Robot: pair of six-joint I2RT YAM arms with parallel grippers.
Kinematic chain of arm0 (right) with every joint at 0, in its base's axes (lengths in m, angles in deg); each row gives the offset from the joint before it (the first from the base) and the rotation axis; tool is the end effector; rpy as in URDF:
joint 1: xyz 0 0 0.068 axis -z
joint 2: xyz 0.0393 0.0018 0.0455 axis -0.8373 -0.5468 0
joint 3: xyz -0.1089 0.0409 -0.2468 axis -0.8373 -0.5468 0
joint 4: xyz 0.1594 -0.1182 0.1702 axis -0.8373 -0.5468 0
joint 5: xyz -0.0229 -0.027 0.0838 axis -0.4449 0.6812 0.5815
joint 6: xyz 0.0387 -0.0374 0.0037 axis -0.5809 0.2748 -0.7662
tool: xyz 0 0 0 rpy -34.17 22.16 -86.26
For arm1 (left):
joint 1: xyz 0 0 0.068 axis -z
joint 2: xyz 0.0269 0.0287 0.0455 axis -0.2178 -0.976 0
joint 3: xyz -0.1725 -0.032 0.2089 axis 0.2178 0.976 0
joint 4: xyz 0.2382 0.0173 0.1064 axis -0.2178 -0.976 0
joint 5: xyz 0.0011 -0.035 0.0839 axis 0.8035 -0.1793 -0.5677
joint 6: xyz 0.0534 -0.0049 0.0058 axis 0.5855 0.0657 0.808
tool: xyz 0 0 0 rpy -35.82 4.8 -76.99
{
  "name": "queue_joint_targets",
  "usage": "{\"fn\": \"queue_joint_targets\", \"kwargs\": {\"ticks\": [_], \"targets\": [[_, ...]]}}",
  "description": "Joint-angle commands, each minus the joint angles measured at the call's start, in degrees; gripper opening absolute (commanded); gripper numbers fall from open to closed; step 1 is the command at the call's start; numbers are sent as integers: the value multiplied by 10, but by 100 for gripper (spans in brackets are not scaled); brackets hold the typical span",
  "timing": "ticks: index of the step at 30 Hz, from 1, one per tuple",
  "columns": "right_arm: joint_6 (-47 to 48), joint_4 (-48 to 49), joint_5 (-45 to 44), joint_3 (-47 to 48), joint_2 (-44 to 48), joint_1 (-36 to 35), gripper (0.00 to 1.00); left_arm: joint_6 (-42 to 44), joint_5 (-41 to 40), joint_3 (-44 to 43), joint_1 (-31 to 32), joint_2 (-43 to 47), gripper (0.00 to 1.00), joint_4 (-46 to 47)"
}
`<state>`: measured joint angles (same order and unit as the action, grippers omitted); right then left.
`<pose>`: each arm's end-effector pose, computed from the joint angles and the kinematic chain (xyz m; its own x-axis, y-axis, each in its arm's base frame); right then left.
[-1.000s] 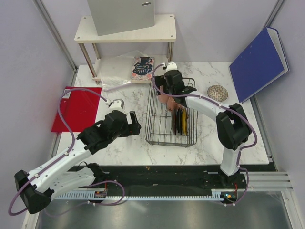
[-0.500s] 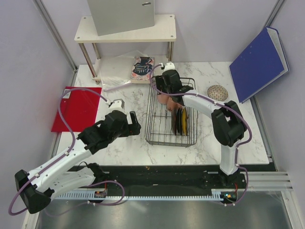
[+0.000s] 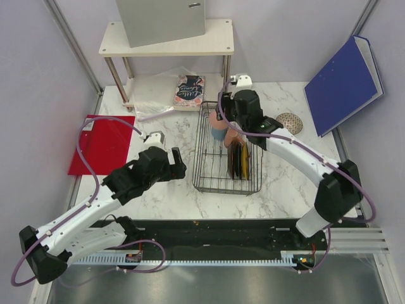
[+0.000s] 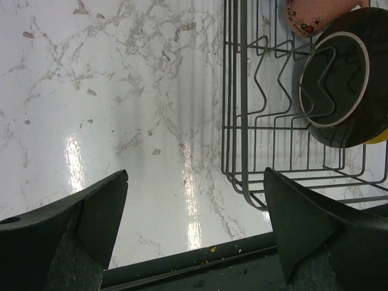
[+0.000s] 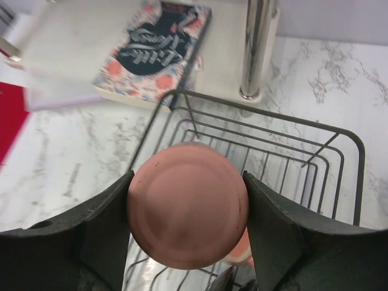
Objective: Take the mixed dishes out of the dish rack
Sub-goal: Pick up the cup from the dish rack, then place the cup at the center of the board.
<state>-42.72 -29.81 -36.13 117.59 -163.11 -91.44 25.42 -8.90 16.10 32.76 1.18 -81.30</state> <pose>0.3276 0.2136 0.3248 -0.3630 0.0285 -0.9313 -0.2461 0.9611 0.1254 0.1380 -0.1224 0.2927 -0.6661 -0.2013 -0.7181 0.0676 0.9426 -0.3269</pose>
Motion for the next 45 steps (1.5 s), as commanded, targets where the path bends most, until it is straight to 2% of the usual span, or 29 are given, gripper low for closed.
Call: {"fn": "queue_joint_targets", "kwargs": {"ticks": [1, 4, 5, 6, 8, 11, 12, 15, 16, 19, 21, 25, 30, 35, 37, 38, 41, 44, 45], "targets": [[-64, 33, 56, -49, 113, -8, 42, 18, -41, -23, -1, 12, 99, 22], [-127, 86, 106, -126, 170, -7, 18, 1, -49, -27, -1, 24, 99, 27], [-161, 104, 120, -147, 184, -7, 2, -1, -45, -25, -2, 30, 99, 44], [-180, 121, 132, -169, 197, -7, 0, -2, -41, -17, -1, 48, 99, 53], [-235, 184, 181, -230, 232, -7, 0, -7, -23, -5, -1, 74, 99, 82], [-316, 304, 244, -310, 271, -6, 0, -4, 23, 43, -2, 143, 99, 176], [-339, 365, 258, -342, 282, -6, 0, 2, 38, 75, -1, 161, 99, 247], [-417, 481, 299, -380, 283, -6, 0, 7, 88, 148, -1, 229, 99, 348], [-433, 506, 308, -394, 280, -7, 0, 9, 100, 168, -1, 244, 97, 423], [-482, 581, 332, -415, 261, -6, 0, 10, 111, 219, -1, 279, 92, 500], [-496, 619, 332, -429, 249, -6, 0, 9, 115, 220, -2, 272, 91, 500], [-526, 655, 341, -435, 230, -7, 0, 5, 124, 207, -2, 246, 92, 479], [-537, 681, 351, -434, 205, -15, 0, 7, 126, 223, -2, 243, 92, 543], [-538, 687, 360, -432, 190, -27, 0, 11, 139, 216, -1, 223, 91, 567], [-538, 688, 361, -433, 186, -29, 0, 9, 148, 217, -1, 213, 87, 581], [-538, 687, 362, -433, 182, -32, 0, 8, 152, 218, -1, 209, 80, 586], [-539, 690, 362, -435, 174, -37, 0, 5, 162, 221, -1, 201, 70, 600], [-539, 693, 364, -438, 171, -41, 0, 5, 163, 221, -1, 198, 63, 600], [-539, 693, 364, -439, 171, -41, 0, 6, 163, 222, -2, 200, 56, 600]]}}
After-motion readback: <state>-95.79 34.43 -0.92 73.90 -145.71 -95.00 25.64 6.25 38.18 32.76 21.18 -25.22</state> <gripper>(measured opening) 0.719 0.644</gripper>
